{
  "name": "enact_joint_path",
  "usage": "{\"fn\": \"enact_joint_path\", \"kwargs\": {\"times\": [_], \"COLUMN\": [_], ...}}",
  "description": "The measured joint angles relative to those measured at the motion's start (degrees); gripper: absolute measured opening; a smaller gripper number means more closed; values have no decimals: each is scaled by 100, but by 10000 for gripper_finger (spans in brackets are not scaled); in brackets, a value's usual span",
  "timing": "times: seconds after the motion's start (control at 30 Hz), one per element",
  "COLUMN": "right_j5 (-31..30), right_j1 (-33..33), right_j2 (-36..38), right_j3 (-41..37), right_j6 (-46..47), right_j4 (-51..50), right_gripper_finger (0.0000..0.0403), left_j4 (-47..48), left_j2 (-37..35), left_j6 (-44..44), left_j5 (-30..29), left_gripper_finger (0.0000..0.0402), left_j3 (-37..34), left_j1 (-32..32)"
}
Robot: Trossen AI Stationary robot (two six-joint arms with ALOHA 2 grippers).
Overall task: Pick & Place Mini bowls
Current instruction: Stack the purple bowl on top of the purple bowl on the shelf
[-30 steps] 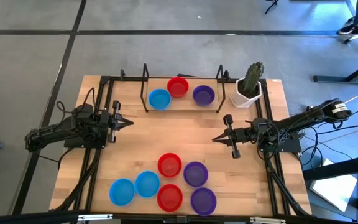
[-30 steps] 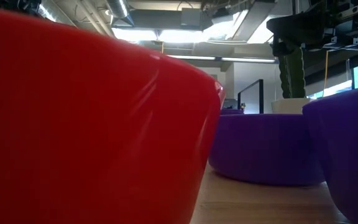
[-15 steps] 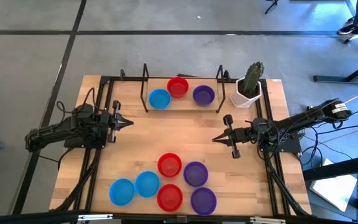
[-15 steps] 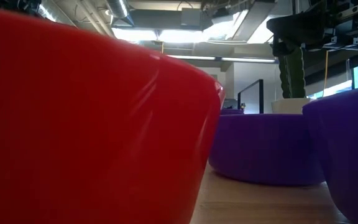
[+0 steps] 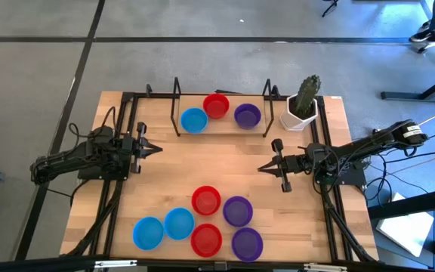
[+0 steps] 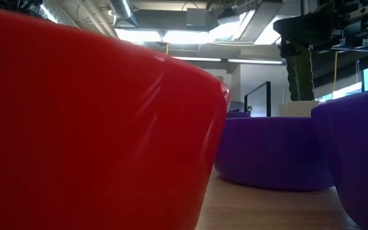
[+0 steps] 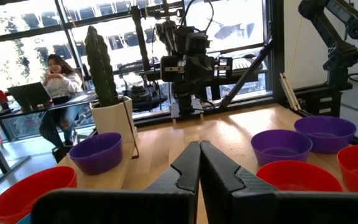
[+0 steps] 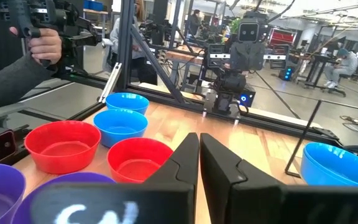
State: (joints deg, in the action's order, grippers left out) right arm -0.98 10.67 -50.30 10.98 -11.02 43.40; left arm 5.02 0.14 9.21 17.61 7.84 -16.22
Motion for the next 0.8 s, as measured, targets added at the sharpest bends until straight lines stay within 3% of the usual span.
{"fn": "enact_joint_path", "kwargs": {"times": [0.8], "right_j5": [-55], "right_j1": [-1], "right_j2": [0], "right_j3": [0], "right_j6": [-121], "right_j4": [-11], "right_gripper_finger": [18], "left_j4": [-7], "left_j2": [0], "left_j6": [76], "left_j5": [-1], "left_gripper_finger": [4], "left_j3": [0], "left_j1": [-1]}}
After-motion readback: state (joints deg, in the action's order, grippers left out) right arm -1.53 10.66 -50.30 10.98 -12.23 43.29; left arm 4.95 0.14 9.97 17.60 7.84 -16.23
